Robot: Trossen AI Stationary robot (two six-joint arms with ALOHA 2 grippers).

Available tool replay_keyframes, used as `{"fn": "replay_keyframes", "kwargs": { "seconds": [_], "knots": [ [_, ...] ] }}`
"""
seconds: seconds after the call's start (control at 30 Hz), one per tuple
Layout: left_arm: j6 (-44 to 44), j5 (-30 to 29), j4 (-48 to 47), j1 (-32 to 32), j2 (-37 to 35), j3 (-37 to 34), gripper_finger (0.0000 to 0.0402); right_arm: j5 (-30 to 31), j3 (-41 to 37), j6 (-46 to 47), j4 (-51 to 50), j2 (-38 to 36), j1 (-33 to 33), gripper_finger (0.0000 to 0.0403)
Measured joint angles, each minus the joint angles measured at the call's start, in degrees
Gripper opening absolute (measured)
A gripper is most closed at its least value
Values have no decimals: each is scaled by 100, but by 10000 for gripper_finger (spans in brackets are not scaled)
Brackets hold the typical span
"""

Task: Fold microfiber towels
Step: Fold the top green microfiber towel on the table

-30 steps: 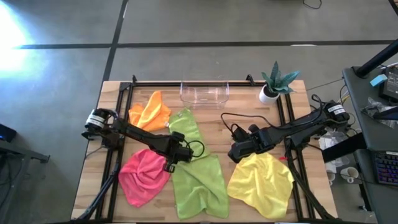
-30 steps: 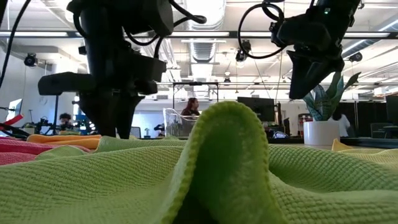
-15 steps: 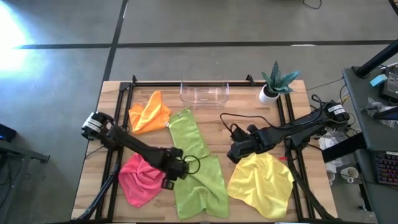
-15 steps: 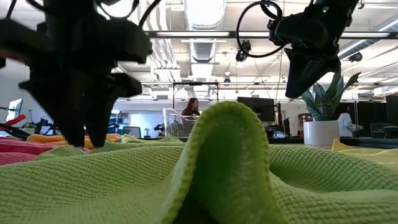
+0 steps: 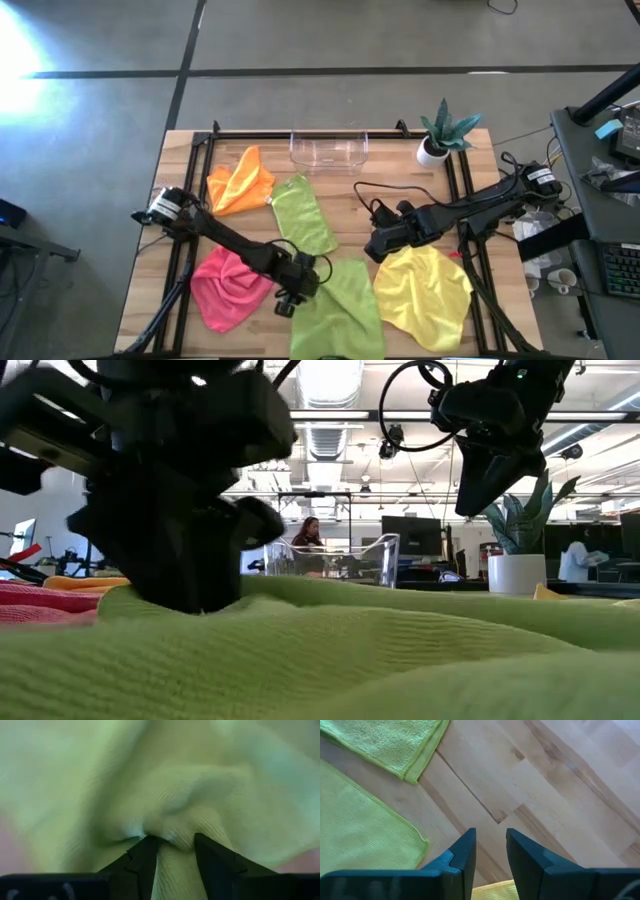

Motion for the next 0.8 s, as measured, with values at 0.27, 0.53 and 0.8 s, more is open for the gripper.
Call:
{"fn": "replay_keyframes", "kwargs": {
  "seconds": [0.27,0.53,0.8],
  "knots": [
    [-268,29,-21,-42,37,101,120,-14,0,-265,10,0,0,98],
    [-309,-945,-1779,-107,-942,272,120,-216,0,-886,176,0,2,98],
    [-608,-2441,-2679,-96,-1495,251,120,-705,0,-2305,1091,0,0,98]
  ]
}}
